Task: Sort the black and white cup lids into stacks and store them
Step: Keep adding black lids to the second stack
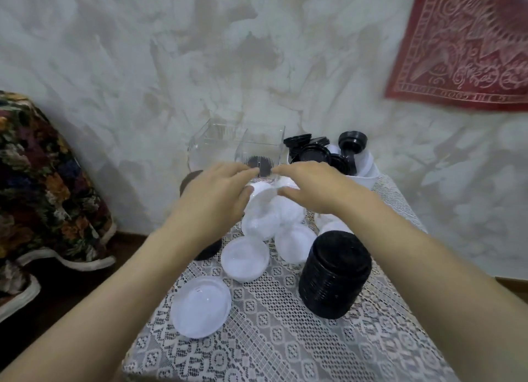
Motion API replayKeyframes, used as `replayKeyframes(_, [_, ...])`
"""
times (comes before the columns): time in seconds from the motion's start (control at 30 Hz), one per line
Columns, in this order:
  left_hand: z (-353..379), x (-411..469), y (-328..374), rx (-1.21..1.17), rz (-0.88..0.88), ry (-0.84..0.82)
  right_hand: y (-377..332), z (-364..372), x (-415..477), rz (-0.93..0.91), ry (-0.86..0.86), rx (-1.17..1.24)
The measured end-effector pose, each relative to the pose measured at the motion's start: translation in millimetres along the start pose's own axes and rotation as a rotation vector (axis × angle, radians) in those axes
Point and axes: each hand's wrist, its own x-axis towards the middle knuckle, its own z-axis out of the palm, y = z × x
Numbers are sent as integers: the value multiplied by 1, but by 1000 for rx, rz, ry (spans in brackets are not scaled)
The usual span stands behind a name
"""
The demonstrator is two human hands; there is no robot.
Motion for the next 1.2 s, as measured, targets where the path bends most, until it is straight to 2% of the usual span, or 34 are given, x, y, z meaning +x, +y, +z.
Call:
replayKeyframes(0.23, [29, 47, 58, 43, 117, -35, 82, 5, -26, 157, 66, 14])
replayKeyframes(0.4, [71, 76, 61, 133, 96, -200, 101, 24, -34, 181, 58, 67])
replayKeyframes(0.6, [118, 94, 56, 133, 62, -340, 112, 55, -30, 194, 17, 89])
replayKeyframes(0.93, [171, 123, 68, 229, 62, -302, 127, 83, -28, 246, 73, 204])
replayKeyframes(1.2, [175, 134, 64, 140, 56, -284, 136, 83, -36, 309, 119, 328])
